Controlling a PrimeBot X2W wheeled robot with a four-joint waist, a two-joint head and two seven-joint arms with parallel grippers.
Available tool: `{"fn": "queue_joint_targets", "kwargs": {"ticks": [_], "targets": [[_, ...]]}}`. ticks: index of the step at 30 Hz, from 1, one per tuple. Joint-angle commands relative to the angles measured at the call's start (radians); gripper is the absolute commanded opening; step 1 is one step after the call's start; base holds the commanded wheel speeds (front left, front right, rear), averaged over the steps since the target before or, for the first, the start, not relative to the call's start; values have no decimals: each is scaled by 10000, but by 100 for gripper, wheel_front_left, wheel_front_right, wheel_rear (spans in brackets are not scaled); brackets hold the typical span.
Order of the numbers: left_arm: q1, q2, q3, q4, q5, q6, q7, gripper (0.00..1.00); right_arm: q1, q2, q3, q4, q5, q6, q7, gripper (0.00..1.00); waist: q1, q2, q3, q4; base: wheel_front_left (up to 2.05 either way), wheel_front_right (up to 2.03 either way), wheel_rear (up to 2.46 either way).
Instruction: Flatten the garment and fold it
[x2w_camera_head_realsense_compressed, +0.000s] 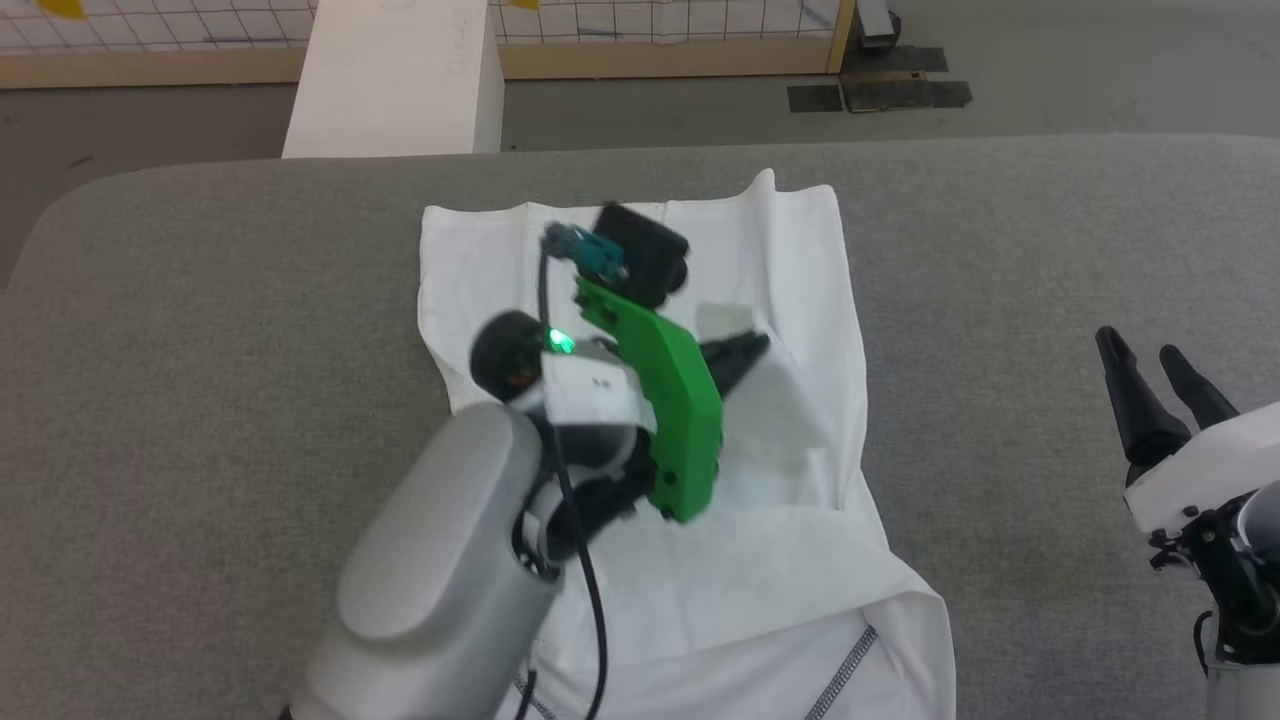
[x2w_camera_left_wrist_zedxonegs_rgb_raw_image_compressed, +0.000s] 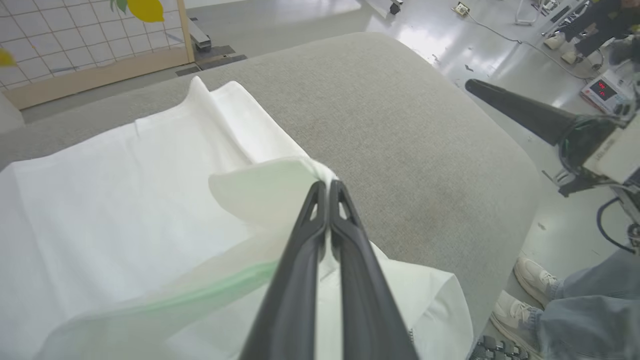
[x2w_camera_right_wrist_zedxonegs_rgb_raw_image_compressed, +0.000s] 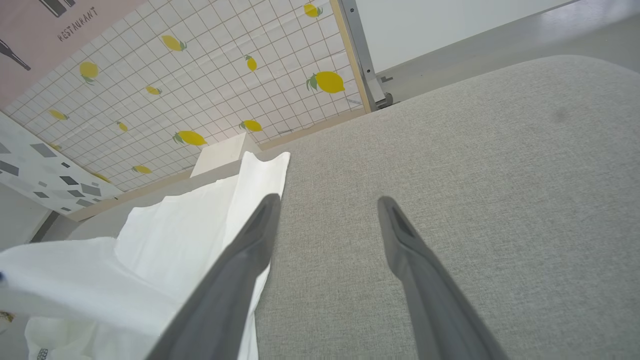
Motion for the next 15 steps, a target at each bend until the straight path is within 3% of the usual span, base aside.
{"fn": "queue_joint_targets", "kwargs": {"ticks": [1, 7, 15], "targets": [[411, -80, -237, -139, -203, -61, -54, 0, 170, 61, -27, 68, -56, -13, 29, 100, 0, 102, -80, 76, 0, 0, 0], [1526, -226, -1446, -177, -617, -68, -140, 0, 339, 110, -81, 206, -57, -13, 62, 100, 0, 102, -184, 241, 0, 0, 0], [1772, -268, -2451, 1772, -174, 30, -272, 0, 284, 156, 82, 350, -10, -13, 38, 100, 0, 102, -158, 130, 0, 0, 0]]}}
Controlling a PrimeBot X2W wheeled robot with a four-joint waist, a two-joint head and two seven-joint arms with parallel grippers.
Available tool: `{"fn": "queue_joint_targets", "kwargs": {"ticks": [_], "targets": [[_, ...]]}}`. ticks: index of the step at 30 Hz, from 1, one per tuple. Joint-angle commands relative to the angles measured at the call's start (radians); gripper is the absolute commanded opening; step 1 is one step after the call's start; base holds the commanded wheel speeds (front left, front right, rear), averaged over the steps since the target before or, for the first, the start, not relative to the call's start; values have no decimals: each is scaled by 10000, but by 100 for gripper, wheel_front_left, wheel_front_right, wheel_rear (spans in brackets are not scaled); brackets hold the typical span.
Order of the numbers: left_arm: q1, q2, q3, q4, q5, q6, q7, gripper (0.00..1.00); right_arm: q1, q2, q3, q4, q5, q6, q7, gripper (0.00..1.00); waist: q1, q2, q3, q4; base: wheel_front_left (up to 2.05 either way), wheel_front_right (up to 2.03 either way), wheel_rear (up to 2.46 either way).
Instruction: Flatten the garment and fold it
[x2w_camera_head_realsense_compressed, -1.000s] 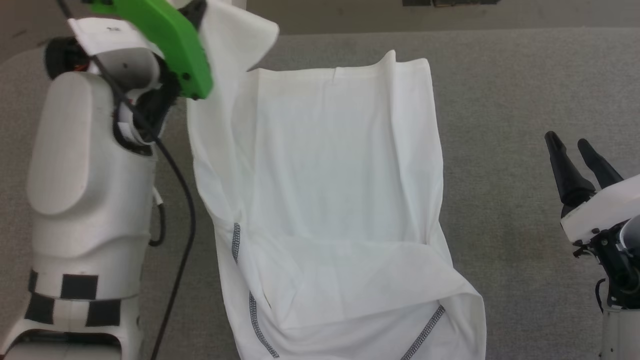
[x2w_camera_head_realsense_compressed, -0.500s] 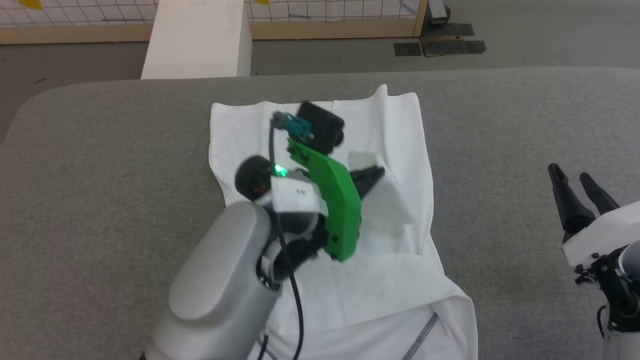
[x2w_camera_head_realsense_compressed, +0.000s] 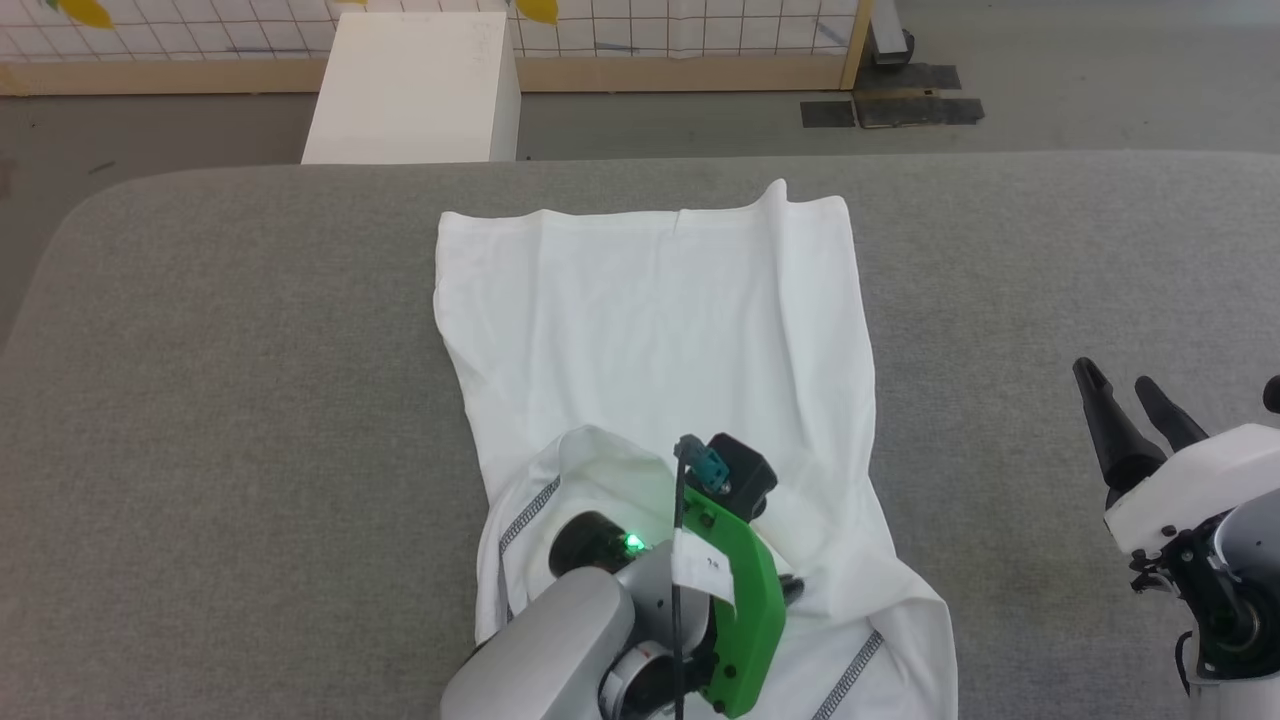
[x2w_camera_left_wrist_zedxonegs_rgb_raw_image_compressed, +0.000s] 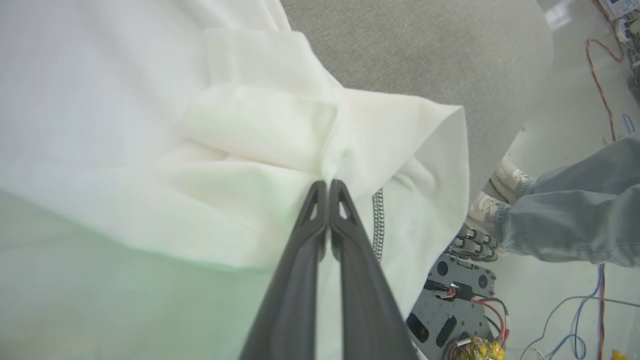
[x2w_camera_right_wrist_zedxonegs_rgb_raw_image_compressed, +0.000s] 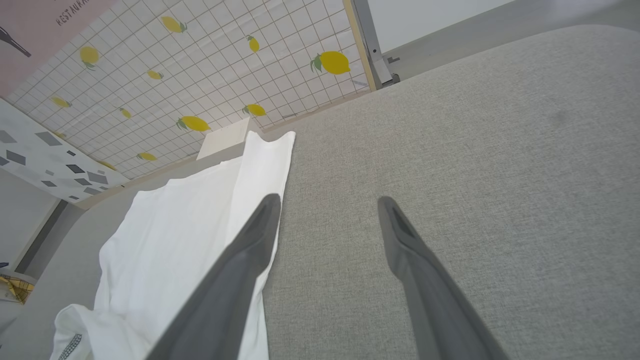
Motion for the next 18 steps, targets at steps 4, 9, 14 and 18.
{"fn": "queue_joint_targets", "kwargs": {"ticks": [4, 9, 14, 18], "targets": [[207, 2, -117, 1158, 112, 88, -130, 0, 45, 25, 44, 102, 22, -13, -47, 100, 0, 102, 37, -162, 0, 0, 0], [327, -58, -253, 1864, -289, 49, -207, 0, 91, 30, 28, 167, 20, -13, -72, 100, 0, 102, 41, -240, 0, 0, 0], [64, -99, -165, 1840, -754, 23, -590, 100, 173, 35, -17, 232, -29, -13, -89, 100, 0, 102, -96, -162, 0, 0, 0], [-210, -111, -31, 1511, -1073, 13, -870, 100, 235, 41, 33, 327, -35, -13, -98, 100, 0, 102, -344, -75, 0, 0, 0]]}}
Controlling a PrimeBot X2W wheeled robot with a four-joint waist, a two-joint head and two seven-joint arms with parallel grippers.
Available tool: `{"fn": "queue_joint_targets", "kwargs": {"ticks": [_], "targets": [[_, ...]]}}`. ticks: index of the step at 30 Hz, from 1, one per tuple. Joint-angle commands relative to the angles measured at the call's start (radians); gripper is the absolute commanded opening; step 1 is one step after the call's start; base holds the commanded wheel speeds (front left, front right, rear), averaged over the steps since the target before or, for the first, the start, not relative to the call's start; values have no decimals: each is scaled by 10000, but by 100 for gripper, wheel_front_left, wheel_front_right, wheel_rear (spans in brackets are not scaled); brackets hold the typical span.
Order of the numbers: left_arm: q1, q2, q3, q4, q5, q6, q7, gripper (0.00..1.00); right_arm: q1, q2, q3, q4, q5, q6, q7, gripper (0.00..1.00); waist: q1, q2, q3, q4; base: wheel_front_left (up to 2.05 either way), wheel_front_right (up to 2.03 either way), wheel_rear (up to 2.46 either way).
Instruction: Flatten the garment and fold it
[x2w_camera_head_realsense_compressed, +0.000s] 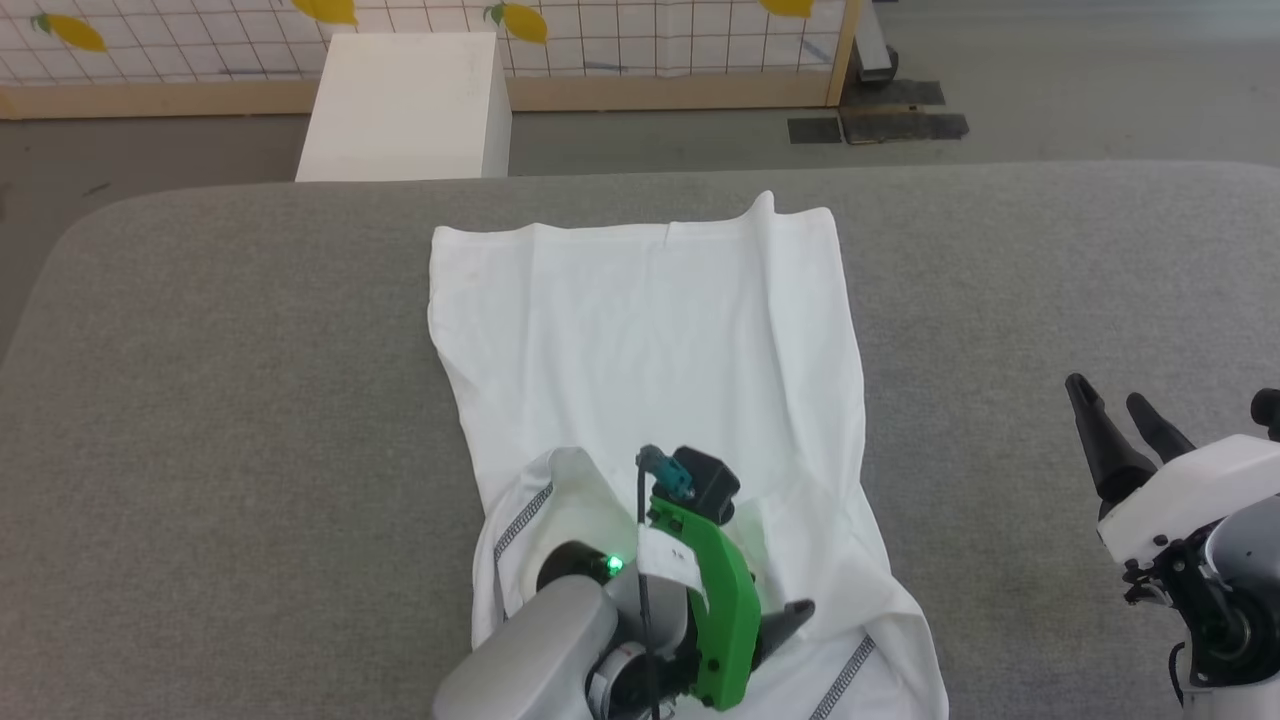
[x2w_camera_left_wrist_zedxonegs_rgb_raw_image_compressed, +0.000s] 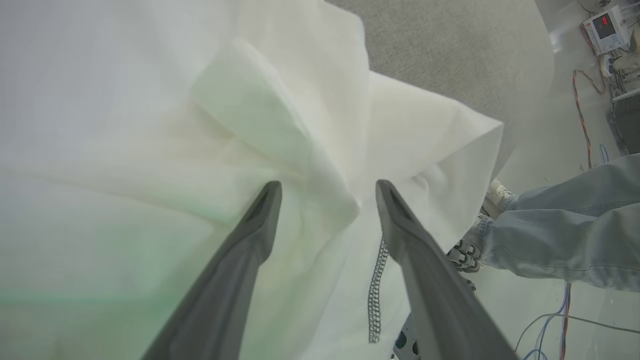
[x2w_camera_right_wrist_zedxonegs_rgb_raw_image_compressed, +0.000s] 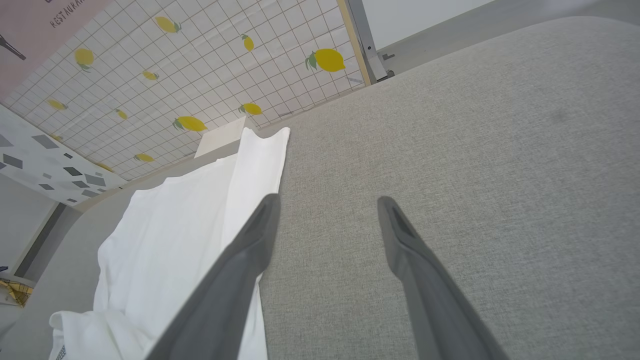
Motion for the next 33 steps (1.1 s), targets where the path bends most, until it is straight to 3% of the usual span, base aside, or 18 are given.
{"fn": "queue_joint_targets", "kwargs": {"ticks": [1, 5, 9, 17, 22, 33], "targets": [[-262, -45, 105, -167, -170, -28, -174, 100, 189, 23, 32, 47, -35, -13, -76, 100, 0, 102, -195, 87, 0, 0, 0], [-501, -48, 625, -714, -603, -33, -757, 100, 273, 28, 110, 125, -14, -13, -107, 100, 0, 102, -463, 199, 0, 0, 0], [-819, 255, 1546, -1165, -480, 156, -1999, 100, 351, 32, 175, 154, 12, -13, -128, 100, 0, 102, -624, 327, 0, 0, 0], [-703, 1948, 3341, -1361, 1197, 1247, -5678, 100, 294, 35, 599, 126, -13, -13, -88, 100, 0, 102, -628, 368, 0, 0, 0], [208, 2727, 4127, -1297, 1585, 1807, -7202, 100, 223, 35, 884, 125, -69, -13, -55, 100, 0, 102, -505, 369, 0, 0, 0], [1423, 2890, 4475, -2255, 1813, 2215, -7930, 100, -345, 30, 989, 112, -408, -13, 350, 100, 0, 102, 467, 647, 0, 0, 0]]}}
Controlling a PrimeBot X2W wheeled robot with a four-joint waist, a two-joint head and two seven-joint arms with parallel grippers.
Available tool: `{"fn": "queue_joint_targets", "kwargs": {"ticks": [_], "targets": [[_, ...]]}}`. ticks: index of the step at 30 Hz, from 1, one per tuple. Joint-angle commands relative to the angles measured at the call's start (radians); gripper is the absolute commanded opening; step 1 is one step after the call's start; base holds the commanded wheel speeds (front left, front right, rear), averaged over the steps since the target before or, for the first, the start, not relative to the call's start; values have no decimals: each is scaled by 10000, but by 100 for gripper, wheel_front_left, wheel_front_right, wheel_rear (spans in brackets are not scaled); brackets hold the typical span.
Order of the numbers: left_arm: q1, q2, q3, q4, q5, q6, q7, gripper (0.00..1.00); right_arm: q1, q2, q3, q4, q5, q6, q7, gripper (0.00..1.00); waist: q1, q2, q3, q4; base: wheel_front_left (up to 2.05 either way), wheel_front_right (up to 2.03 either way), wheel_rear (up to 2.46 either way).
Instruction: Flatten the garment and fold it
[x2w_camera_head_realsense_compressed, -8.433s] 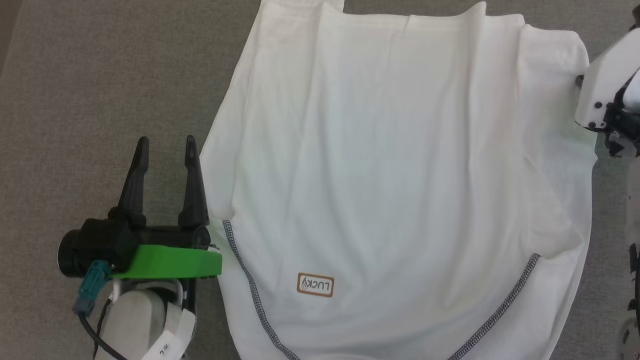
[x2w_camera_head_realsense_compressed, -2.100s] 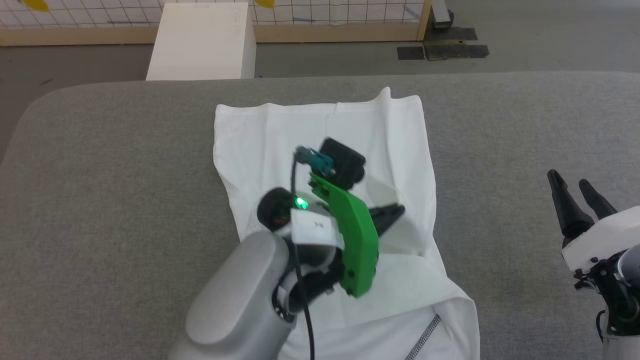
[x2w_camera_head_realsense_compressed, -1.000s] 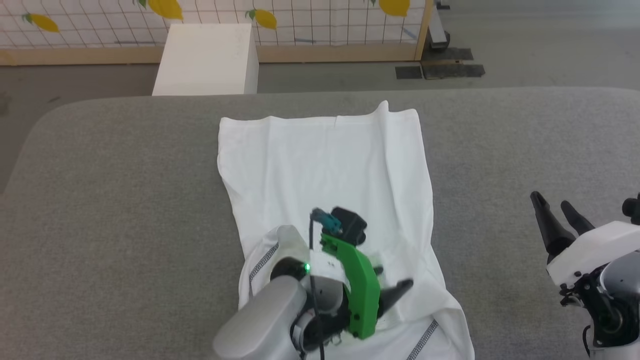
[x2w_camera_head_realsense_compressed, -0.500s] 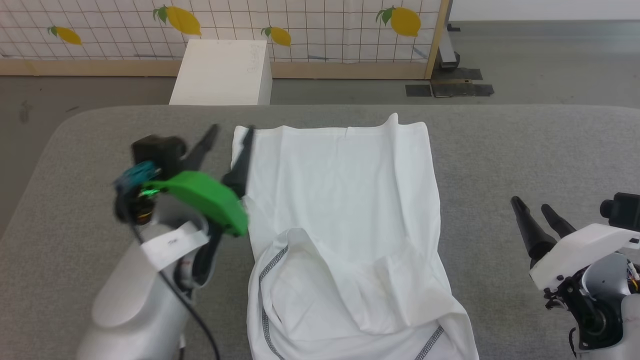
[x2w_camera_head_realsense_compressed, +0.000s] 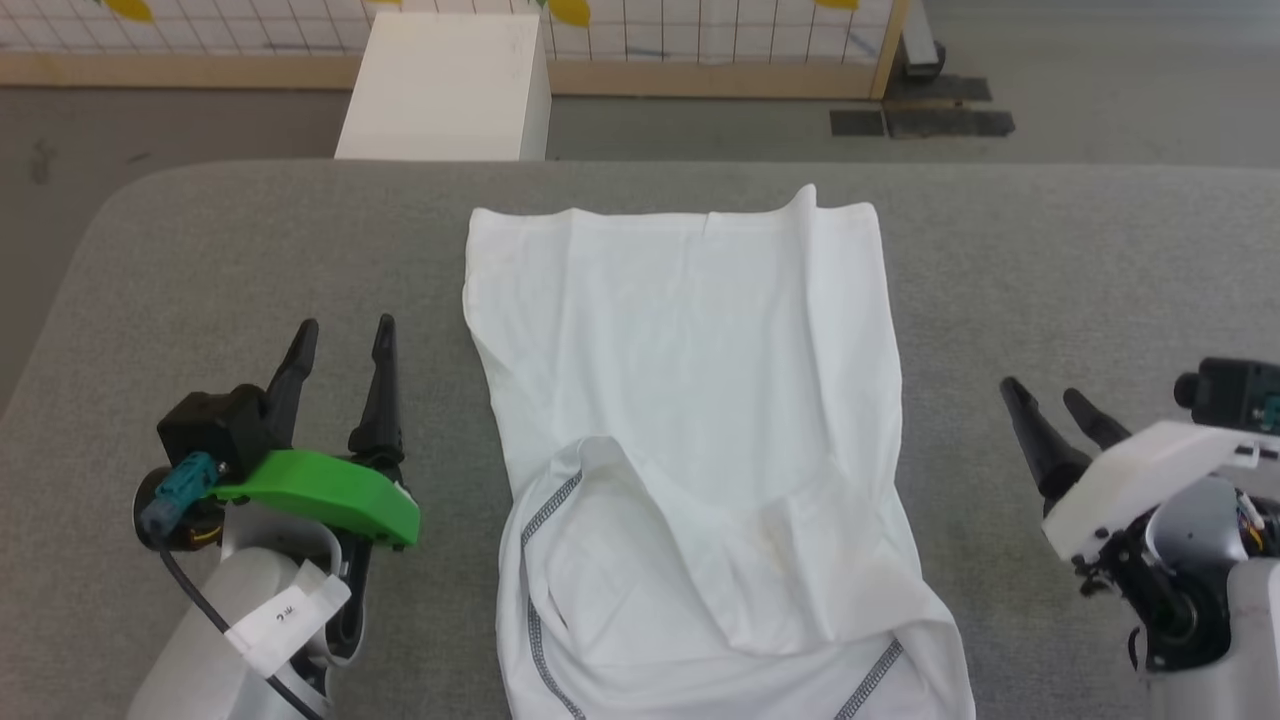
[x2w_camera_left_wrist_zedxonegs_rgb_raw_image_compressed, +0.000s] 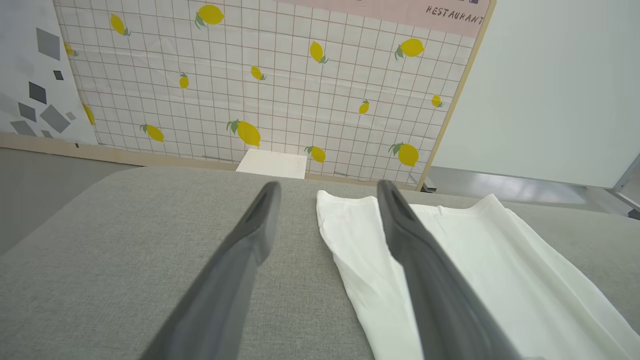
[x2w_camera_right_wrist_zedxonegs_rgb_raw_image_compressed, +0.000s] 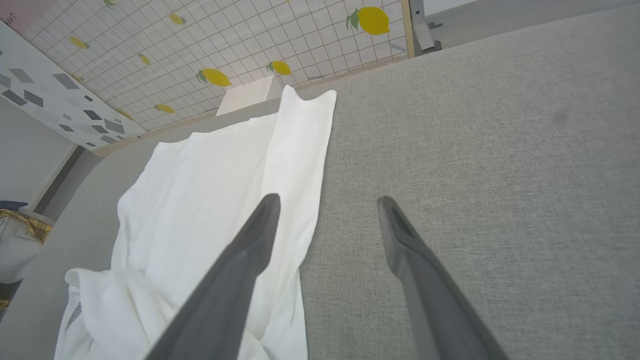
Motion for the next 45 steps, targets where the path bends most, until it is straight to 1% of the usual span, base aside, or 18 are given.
{"fn": "queue_joint_targets", "kwargs": {"ticks": [1, 5, 9, 16, 22, 27, 34, 39, 40, 41, 42, 45], "targets": [[124, -25, 50, -147, 119, 65, -96, 100, -375, -24, 22, -8, -182, -13, 156, 100, 0, 102, 455, 147, 0, 0, 0], [23, -108, 127, -512, 240, 123, -172, 100, -1434, -224, 131, 163, -645, -13, 785, 100, 0, 102, 1146, 260, 0, 0, 0], [-262, -296, 166, -834, 393, 114, -224, 100, -3001, -552, 293, 695, -1244, -13, 1540, 100, 0, 102, 1980, 557, 0, 0, 0], [-880, -759, 58, -1260, 833, 6, -264, 100, -5904, -1236, 573, 2457, -2564, -13, 2793, 100, 0, 102, 3434, 1364, 0, 0, 0], [-1215, -1137, 62, -1388, 1129, -145, -270, 100, -7651, -1499, 936, 3722, -3578, -13, 3598, 100, 0, 102, 4305, 1956, 0, 0, 0], [-1307, -1449, 160, -1409, 1346, -336, -272, 100, -8467, -1706, 1218, 4386, -4288, -13, 4212, 100, 0, 102, 4789, 2272, 0, 0, 0], [-1402, -1764, 376, -1359, 1663, -614, -272, 100, -9110, -1968, 1506, 4912, -4904, -13, 4511, 100, 0, 102, 5214, 2479, 0, 0, 0], [-1376, -1912, 533, -1232, 1836, -768, -273, 100, -9090, -2021, 1824, 5318, -4786, -13, 5145, 100, 0, 102, 5232, 2444, 0, 0, 0], [-1370, -1943, 559, -1186, 1864, -805, -273, 100, -9072, -2033, 1852, 5388, -4700, -13, 5367, 81, 0, 102, 5206, 2420, 0, 0, 0], [-1368, -1970, 588, -1139, 1892, -836, -273, 100, -9059, -2052, 1882, 5412, -4628, -13, 5541, 13, 0, 102, 5173, 2393, 0, 0, 0], [-1366, -1990, 615, -1104, 1912, -860, -273, 100, -9046, -2064, 1880, 5419, -4572, -13, 5689, 0, 0, 102, 5142, 2369, 0, 0, 0], [-1357, -2050, 694, -978, 1962, -941, -273, 100, -9017, -2112, 1781, 5269, -4457, -13, 5943, 0, 0, 102, 5020, 2282, 0, 0, 0]]}}
